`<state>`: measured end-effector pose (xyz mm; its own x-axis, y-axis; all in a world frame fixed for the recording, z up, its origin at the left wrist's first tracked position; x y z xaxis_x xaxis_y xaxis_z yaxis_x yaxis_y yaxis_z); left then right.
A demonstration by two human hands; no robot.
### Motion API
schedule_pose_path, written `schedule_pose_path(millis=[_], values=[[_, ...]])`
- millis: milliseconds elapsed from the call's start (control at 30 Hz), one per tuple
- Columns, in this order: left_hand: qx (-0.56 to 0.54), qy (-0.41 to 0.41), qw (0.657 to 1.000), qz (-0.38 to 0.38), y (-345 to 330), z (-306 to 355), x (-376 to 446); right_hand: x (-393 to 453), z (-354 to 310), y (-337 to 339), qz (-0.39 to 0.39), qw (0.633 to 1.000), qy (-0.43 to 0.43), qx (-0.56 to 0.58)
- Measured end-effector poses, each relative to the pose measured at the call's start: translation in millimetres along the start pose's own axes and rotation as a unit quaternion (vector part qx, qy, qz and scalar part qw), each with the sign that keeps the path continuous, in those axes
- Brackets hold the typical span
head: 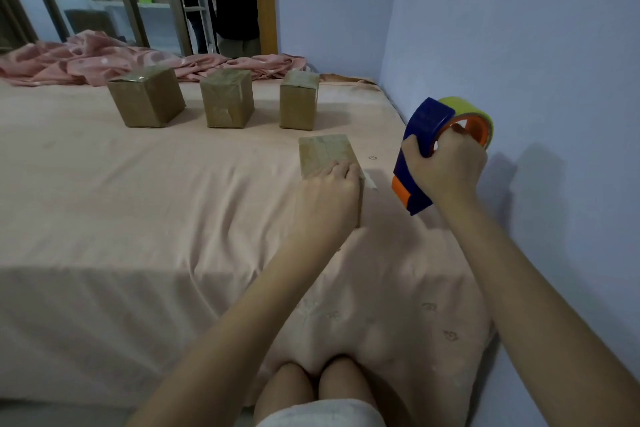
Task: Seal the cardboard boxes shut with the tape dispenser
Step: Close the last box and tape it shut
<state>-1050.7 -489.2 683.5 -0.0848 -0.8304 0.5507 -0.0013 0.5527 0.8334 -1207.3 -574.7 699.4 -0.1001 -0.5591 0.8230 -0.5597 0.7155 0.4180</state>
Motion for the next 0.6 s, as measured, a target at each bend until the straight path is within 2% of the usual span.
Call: schedule_pose_path(millis=[167,233,333,433,600], values=[[-0.008,0.006,1.0,0.009,-4.3,-2.6,4.2,-7.2,4.7,-12.3,0.037,0.988,0.135,0.066],[-0.004,0.007,1.0,0.016,-5.4,-1.2,2.4,-10.5,9.2,-19.9,0.021,0.979,0.189,0.072],[0.008,0.001,1.0,0.028,-7.0,0.4,4.4,-15.7,15.6,-26.9,-0.065,0.977,0.179,0.101],[0.014,-0.002,1.0,0.02,-6.8,0.3,7.7,-27.2,19.4,-28.5,-0.139,0.964,0.204,0.098],[0.008,-0.01,1.0,0.025,-0.1,-2.1,4.8,-42.3,37.8,-21.5,-0.211,0.967,0.076,0.123]])
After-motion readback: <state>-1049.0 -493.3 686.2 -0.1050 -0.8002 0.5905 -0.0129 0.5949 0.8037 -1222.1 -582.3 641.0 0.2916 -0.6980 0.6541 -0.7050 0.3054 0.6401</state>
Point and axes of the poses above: each hand's wrist, its own x-axis towards the middle knuckle, its own y-axis out of the back of the hand, z = x × y, the point moved 1 cm from there along x, towards the middle knuckle, and after that the axes turned 3 degrees about z, right-handed, at the moved point
